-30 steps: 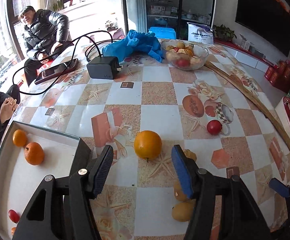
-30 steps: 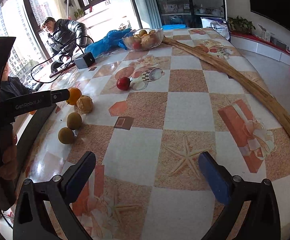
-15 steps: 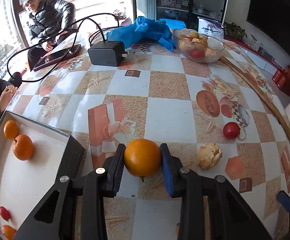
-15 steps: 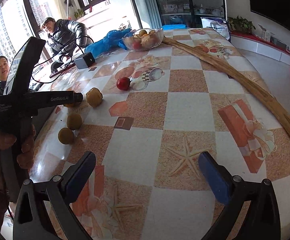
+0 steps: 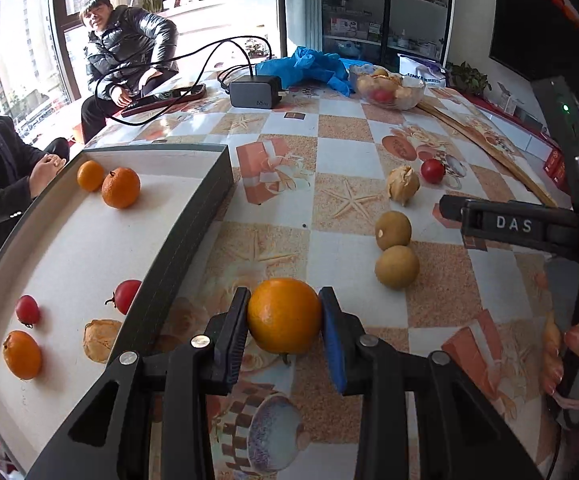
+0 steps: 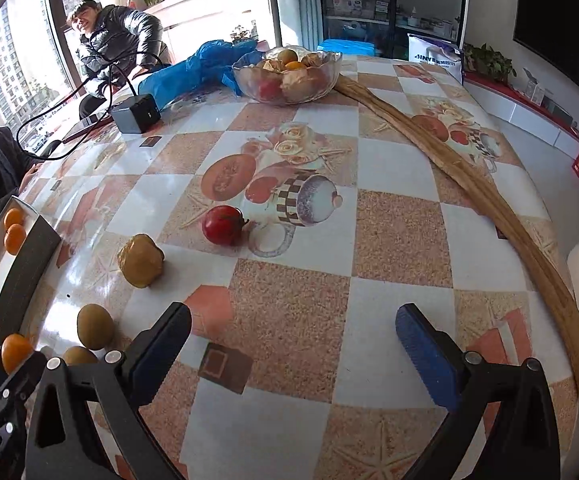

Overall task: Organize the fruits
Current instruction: 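Grasp a red round fruit with the right gripper while the left holds the orange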

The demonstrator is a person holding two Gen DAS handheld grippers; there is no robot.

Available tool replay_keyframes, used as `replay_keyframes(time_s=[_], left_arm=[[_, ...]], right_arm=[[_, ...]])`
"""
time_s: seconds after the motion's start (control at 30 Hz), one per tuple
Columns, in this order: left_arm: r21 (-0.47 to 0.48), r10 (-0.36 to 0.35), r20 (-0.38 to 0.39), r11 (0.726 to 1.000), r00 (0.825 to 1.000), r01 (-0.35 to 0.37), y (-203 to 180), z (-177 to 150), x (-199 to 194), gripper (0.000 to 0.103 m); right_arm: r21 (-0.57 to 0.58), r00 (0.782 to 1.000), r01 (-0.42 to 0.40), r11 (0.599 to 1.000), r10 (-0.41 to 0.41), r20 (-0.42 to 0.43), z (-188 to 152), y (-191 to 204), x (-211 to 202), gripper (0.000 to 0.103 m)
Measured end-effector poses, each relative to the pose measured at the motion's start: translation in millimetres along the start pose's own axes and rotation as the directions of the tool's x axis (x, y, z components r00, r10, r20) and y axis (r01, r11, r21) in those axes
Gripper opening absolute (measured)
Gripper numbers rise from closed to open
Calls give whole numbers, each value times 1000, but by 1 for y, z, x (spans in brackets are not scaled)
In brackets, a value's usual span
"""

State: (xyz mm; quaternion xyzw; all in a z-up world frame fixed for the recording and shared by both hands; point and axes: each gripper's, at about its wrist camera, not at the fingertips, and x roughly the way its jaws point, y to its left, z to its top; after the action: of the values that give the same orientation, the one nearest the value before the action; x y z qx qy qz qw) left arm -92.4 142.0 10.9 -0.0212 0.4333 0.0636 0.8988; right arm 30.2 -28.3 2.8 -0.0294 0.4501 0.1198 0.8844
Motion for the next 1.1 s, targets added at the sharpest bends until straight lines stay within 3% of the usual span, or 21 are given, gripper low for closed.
replay_keyframes(time_s=[0.03,0.13,0.23,0.3,0.33,0.57,0.77,0.9,1.1], left_arm=[[-4,1,-3,1000,1000,-1,1,-4,1,38],[-18,-9,6,1000,1000,9,4,-7,0,38],[-11,-3,7,1000,1000,4,2,-9,0,38],[-4,0,12,1000,1000,0,1,-11,-1,37],[0,1,14,1000,1000,-1,1,-12,-1,37],[-5,-14,21,1000,1000,14,3,-15,-3,37],[-1,-23,25,1000,999,23,0,-23,-10,37],[14,-23,40,1000,999,23,-3,-32,-16,37],[21,-38,50,999,998,37,-3,-32,-16,37]], right_arm=[[-20,1000,7,1000,-7,-1,4,6,4,102],[-71,1000,6,997,-4,22,18,23,13,84],[-73,999,12,997,-10,35,26,32,19,72],[-80,999,11,997,-8,48,27,35,17,50],[-81,999,11,997,-7,51,26,36,16,28],[-18,999,-47,999,48,26,-2,17,-13,27],[42,999,-48,998,48,18,-69,0,-60,27],[99,998,-29,995,23,55,-105,-4,-86,27],[127,996,-2,992,-9,85,-115,-6,-91,27]])
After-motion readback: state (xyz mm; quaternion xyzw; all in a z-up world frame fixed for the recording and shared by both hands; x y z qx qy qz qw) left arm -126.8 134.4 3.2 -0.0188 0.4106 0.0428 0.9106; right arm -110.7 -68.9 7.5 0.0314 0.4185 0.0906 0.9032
